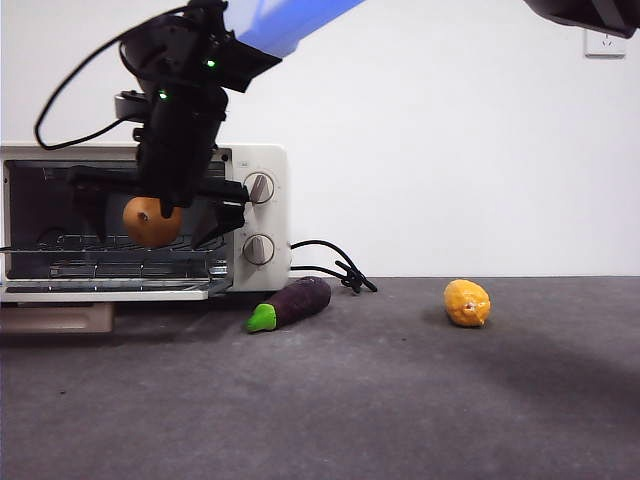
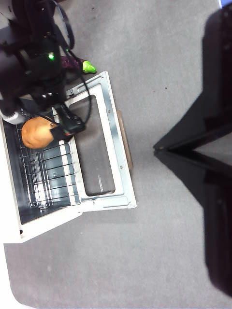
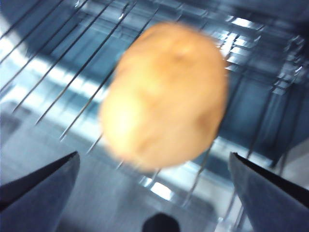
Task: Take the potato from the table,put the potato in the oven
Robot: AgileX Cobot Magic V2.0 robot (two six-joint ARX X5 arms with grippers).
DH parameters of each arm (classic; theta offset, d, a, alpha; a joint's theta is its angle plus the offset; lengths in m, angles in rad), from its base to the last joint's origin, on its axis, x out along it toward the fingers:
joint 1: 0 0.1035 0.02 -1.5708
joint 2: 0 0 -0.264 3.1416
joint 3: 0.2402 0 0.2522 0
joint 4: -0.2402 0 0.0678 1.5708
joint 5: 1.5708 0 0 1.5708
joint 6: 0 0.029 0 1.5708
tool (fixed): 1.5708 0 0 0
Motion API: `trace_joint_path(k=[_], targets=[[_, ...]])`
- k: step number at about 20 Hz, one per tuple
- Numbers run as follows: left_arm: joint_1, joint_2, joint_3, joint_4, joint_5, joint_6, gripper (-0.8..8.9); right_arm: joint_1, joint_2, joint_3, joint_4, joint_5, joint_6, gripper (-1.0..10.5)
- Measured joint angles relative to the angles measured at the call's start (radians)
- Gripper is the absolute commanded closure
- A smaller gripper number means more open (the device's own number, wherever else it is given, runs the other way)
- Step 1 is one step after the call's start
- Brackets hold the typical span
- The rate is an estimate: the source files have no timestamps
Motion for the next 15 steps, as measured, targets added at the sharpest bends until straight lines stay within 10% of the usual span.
trace_joint_path(k=[10,15], targets=[[0.000,0.000,0.000,-0.010,0.000,0.000,8.19,0.050,-0.158,0.001,-0.375,0.030,0.018,4.2],[0.000,0.033,0.000,-0.006,-0.004,0.037,8.19,0.098,-0.309,0.001,-0.554,0.027,-0.016,8.8]])
